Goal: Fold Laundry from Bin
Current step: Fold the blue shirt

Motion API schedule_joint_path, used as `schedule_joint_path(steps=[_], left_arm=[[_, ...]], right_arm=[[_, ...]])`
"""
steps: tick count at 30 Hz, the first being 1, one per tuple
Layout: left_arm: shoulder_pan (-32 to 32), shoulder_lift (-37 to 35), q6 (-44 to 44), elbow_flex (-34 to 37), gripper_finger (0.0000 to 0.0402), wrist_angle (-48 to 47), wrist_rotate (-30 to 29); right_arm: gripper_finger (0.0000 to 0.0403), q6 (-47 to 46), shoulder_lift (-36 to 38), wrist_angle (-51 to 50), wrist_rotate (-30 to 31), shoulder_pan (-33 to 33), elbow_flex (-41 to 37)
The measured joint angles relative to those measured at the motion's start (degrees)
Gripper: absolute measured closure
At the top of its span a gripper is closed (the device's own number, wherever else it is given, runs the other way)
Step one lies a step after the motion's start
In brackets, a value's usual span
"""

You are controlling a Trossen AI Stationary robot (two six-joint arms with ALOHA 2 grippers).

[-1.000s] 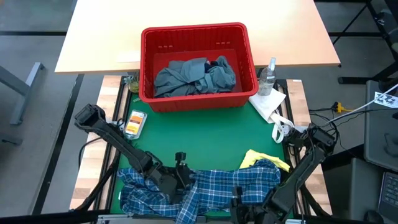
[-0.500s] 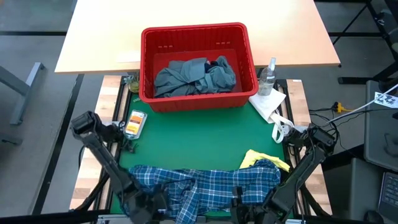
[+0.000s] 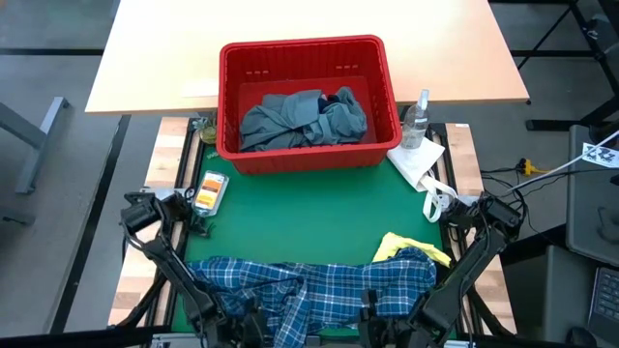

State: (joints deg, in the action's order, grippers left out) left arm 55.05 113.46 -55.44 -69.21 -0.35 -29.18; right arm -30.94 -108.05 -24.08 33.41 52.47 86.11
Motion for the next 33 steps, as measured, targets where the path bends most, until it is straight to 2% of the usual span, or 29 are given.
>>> schedule_joint_path(steps=[17,33], left_arm=[[-1.80,1.09,0.07,0.02,0.0276,0.02,-0.23],[-1.95,4.68,0.04,0.02,0.0276,5.33,0.44]], right_arm=[[0.0265,0.00,0.02,0.00,0.00,0.00,0.00],[0.0265,0.02,0.04,-0.02,0.00,0.00,0.00]])
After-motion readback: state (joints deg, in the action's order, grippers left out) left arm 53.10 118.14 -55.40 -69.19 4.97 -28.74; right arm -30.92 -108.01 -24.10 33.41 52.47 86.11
